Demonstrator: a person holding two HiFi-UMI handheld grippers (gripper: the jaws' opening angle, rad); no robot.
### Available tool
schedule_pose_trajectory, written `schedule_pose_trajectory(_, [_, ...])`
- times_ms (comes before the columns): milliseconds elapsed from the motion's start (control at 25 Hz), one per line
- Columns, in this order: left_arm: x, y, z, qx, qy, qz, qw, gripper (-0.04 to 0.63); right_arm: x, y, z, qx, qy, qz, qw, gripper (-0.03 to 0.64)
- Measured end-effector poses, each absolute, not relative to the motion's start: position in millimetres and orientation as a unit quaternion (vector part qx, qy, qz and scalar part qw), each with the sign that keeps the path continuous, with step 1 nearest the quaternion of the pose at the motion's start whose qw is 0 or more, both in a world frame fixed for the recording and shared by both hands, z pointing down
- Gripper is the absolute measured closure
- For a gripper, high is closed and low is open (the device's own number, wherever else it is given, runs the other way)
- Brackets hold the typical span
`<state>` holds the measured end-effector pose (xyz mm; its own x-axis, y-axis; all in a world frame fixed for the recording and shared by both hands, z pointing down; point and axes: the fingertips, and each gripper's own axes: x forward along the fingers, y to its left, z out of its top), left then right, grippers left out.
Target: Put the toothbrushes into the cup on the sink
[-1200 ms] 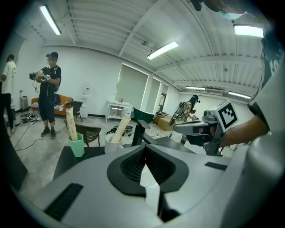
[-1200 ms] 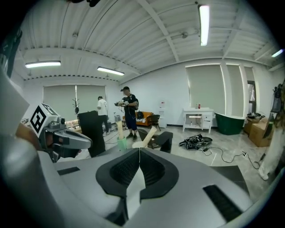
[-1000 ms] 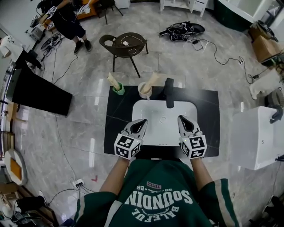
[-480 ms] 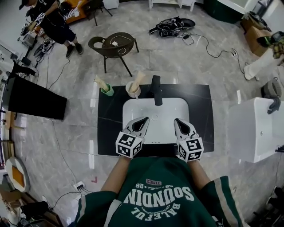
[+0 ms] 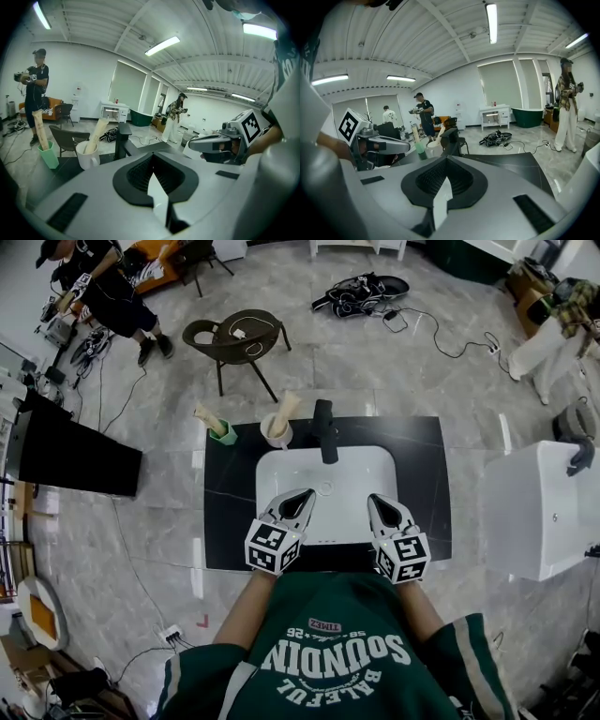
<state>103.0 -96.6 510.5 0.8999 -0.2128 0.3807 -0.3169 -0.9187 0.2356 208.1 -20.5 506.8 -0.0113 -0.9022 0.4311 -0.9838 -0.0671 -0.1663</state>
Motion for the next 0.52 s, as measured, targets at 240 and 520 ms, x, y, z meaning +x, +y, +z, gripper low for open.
schedule_pose_trajectory(240, [108,-93,513,0.962,-0.135,0.182,0.151,0.584,214,-18,505,0.697,-0.676,0.221,0.091,0.577])
schedule_pose_trajectory(520, [116,-90,517,0.961,-0.134,0.185,0.154,0.584,218,-17,511,0.694,-0.677,0.228,0.09,0.577])
